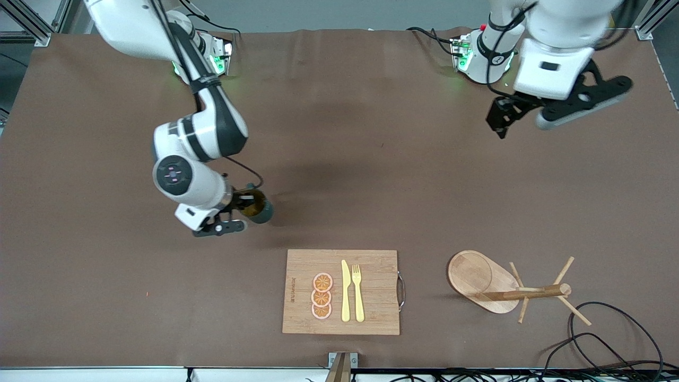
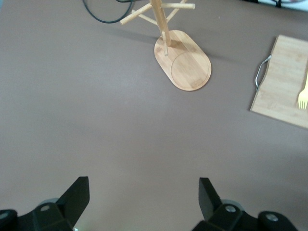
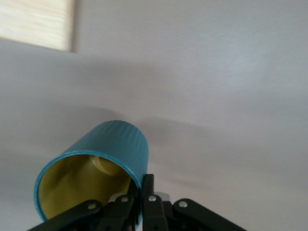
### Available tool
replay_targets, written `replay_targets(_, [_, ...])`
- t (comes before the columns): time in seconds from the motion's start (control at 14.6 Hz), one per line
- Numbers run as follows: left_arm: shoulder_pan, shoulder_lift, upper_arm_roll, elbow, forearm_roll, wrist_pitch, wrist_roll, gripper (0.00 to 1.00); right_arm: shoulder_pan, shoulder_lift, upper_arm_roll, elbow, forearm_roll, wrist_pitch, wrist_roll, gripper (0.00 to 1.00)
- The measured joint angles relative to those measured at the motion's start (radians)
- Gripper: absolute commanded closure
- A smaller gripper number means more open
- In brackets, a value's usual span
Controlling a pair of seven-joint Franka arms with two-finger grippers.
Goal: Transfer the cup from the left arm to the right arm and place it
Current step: 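Carry the mug with the right gripper while the left gripper retracts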
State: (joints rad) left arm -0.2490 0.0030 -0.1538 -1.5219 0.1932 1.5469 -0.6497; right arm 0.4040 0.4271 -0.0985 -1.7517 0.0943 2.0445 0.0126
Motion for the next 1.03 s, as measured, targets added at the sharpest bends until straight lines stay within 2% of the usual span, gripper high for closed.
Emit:
replay_targets(0.34, [0.170, -0.004, -0.002, 0.009, -0.133, 0.012, 0.260, 0.00, -0.202, -0.051, -0.002, -0.097, -0.043, 0.072, -0.554, 1.00])
replay_targets(0.62, [0.234, -0.011, -0.005, 0.010, -0.155, 0.010, 0.417, 0.00, -0.359, -0.055, -0.003, -0.141, -0.044, 0.140, -0.980, 1.00])
replay_targets(0.82, [0.253, -0.011, -0.004, 0.008, -0.156, 0.010, 0.457, 0.00, -0.407, -0.055, -0.002, -0.146, -0.052, 0.143, -1.164, 1.00])
replay_targets(1.03, [0.254, -0.019, -0.004, 0.009, -0.156, -0.020, 0.472, 0.00, -0.427, -0.056, -0.002, -0.179, -0.075, 0.164, -1.253, 1.00])
